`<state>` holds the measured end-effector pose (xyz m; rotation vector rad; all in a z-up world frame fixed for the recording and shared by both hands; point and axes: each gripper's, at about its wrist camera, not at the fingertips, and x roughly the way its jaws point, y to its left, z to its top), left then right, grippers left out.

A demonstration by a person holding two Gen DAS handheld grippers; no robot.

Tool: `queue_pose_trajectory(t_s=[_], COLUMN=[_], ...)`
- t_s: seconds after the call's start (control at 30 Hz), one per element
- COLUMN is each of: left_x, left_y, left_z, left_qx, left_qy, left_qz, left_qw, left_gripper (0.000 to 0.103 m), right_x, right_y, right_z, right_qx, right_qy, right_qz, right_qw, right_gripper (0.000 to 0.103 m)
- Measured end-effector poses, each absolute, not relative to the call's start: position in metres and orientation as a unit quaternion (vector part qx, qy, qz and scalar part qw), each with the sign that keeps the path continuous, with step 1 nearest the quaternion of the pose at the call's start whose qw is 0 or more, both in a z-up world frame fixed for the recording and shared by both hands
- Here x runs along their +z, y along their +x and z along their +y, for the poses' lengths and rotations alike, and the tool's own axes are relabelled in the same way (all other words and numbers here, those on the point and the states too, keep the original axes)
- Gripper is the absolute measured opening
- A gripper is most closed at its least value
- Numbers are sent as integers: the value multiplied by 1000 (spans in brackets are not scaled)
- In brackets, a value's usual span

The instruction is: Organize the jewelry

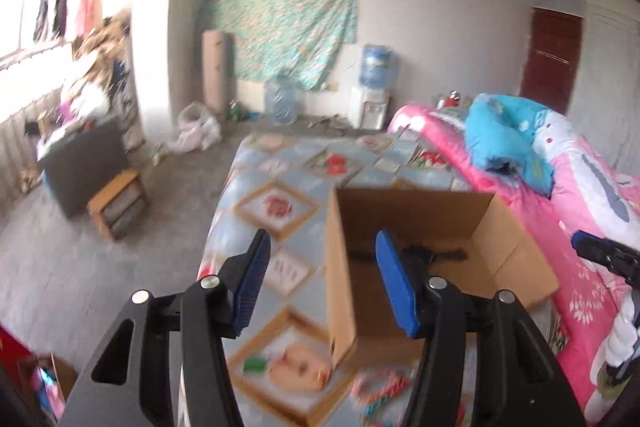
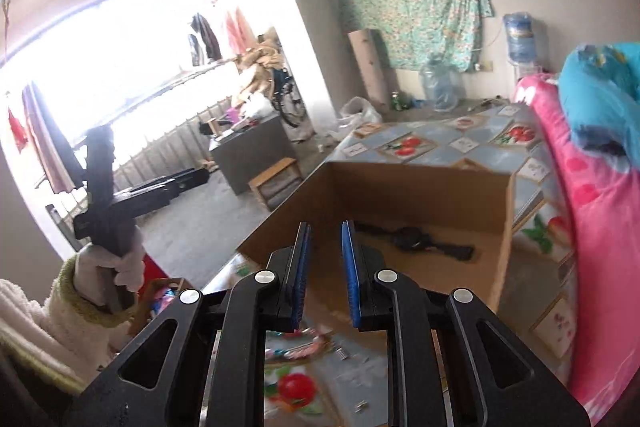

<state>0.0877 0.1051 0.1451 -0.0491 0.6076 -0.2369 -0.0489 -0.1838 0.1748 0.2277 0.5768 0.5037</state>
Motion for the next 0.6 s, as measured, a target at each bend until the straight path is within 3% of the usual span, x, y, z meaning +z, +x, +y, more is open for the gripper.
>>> queue_pose_trajectory(t_s=[0.3,0.47,0.6], left_x=[5,-16,-14], left_y=[44,40,37], left_z=[89,74,60], left_qx=[-124,-128,-135], left_qy=[-99,-72,-35], left_qz=[447,459,449], left_qw=[880,876,882], left_gripper=[53,52,45], right_x=[58,44,38], right_y=[-33,-14,-6], right_z=[-118,-103,-100], right_qx=[218,205,192], right_qy=[136,121,124], right_qz=[425,456,475], right_qw=[868,858,850], right_gripper=[17,17,17])
